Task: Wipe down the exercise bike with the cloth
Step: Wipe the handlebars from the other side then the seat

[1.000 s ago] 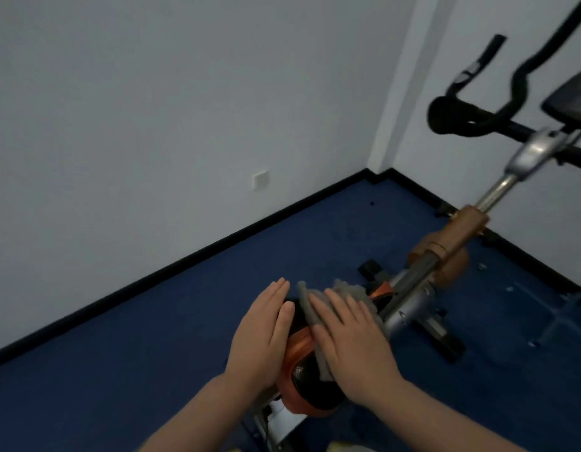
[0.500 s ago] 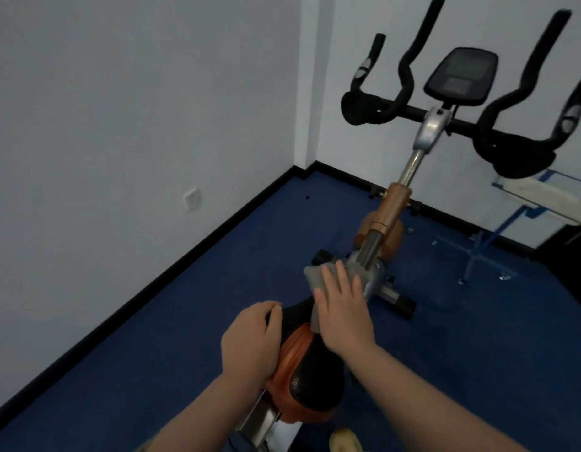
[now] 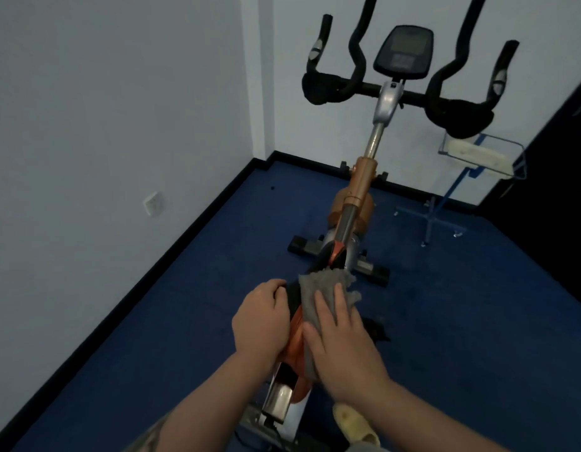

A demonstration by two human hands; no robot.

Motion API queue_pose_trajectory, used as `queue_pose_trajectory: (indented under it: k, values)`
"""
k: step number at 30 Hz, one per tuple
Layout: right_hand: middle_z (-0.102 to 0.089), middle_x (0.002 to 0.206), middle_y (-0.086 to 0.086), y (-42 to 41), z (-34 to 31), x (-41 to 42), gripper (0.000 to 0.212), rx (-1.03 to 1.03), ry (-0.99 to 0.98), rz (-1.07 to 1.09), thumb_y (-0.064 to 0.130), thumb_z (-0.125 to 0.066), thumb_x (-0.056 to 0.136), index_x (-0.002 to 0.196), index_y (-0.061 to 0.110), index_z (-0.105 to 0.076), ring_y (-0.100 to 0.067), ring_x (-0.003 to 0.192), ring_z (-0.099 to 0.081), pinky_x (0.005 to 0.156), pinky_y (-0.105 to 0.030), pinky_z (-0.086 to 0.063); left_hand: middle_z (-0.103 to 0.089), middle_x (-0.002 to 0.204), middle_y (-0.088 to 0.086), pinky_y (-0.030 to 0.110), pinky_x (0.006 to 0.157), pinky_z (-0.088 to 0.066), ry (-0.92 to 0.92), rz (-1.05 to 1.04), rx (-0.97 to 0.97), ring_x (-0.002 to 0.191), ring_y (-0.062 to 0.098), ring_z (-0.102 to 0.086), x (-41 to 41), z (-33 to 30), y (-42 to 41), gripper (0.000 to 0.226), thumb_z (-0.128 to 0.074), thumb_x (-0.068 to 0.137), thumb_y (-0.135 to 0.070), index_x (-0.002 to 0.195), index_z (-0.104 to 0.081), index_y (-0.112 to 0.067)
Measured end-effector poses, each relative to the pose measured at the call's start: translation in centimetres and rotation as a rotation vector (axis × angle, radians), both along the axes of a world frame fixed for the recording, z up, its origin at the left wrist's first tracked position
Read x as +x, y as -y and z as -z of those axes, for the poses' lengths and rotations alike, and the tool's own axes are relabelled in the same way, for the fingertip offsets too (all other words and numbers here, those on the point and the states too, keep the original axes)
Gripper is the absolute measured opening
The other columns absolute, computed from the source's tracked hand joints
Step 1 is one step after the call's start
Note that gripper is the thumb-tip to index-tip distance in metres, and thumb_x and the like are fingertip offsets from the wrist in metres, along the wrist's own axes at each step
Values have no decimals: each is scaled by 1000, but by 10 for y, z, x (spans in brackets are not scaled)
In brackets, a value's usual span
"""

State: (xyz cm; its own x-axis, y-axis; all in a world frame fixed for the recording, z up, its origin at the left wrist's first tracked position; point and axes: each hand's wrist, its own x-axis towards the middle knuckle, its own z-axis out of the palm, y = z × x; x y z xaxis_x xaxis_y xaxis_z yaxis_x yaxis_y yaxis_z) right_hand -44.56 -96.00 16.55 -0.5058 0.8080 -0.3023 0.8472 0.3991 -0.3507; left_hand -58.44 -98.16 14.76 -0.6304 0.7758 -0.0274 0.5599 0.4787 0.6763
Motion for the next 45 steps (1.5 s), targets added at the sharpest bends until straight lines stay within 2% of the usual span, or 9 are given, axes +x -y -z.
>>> queue_pose_trajectory:
  k: [5, 12, 17, 25, 29, 32, 37, 42, 45]
  values:
    - [18, 160, -11, -28, -14, -32, 59, -52, -67, 244, 47, -19, 103, 155, 25, 0, -33, 138, -28, 107, -45, -37, -64, 119, -10, 27, 76, -37, 0, 3, -2, 105, 10, -57, 1, -1, 0, 33, -38, 100, -29, 122, -62, -28]
    - [19, 160, -3, 37, 3, -2, 65, 134, 35, 65, 63, 4, 89, 150, 41, 9, -29, 145, -4, 115, -51, -21, -65, 112, -11, 30, 76, -42, 24, 9, 25, 99, 8, -58, 2, -1, 1, 33, -37, 99, -30, 119, -63, -28]
    - [14, 161, -7, -11, -7, -27, 56, 10, -35, 225, 53, -20, 101, 153, 33, -12, -34, 142, -18, 107, -52, -35, -65, 114, -9, 29, 74, -39, -3, 10, 20, 100, 10, -57, 1, 0, 1, 33, -37, 99, -29, 120, -62, -28]
    - [13, 161, -6, 40, 10, 4, 71, 164, -55, 88, 65, -2, 89, 152, 34, 8, -32, 143, -12, 111, -45, -34, -64, 105, -13, 28, 70, -38, 9, 18, 28, 89, 4, -53, 2, 1, 1, 31, -36, 98, -31, 116, -62, -31]
    - [-24, 155, -10, -10, 0, -16, 67, -49, -174, 332, 57, -20, 99, 153, 30, 9, -30, 122, -49, 95, -44, -48, -65, 108, -11, 30, 72, -41, -9, 10, 19, 92, 8, -56, 0, 1, 0, 31, -37, 98, -29, 116, -63, -29]
    - [-42, 144, -9, -11, -3, -15, 66, -52, -207, 417, 55, -20, 100, 154, 28, 5, -28, 114, -54, 90, -43, -50, -65, 110, -9, 33, 77, -46, -2, 17, 6, 97, 12, -59, 2, 0, 1, 33, -37, 99, -29, 118, -63, -28]
    - [-15, 155, 2, 46, 11, 5, 71, -60, -341, 414, 64, -18, 91, 150, 35, 8, -21, 134, -32, 103, -38, -40, -64, 107, -12, 31, 72, -44, -9, 20, 12, 93, 9, -58, 2, 1, 0, 32, -35, 99, -29, 116, -62, -30]
    - [-57, 114, -8, -16, 0, -10, 54, -250, -331, 585, 51, -20, 101, 135, 15, -41, -24, 101, -55, 87, -36, -45, -65, 106, -12, 30, 72, -41, -10, 18, 20, 92, 9, -57, 1, 2, -1, 31, -36, 99, -28, 115, -63, -29]
    - [-55, 127, -10, -13, -2, -12, 55, -207, -298, 571, 51, -19, 101, 137, 15, -39, -25, 109, -55, 90, -38, -46, -65, 107, -12, 30, 72, -42, -14, 19, 22, 94, 9, -57, 1, 2, 0, 31, -36, 99, -29, 115, -63, -29]
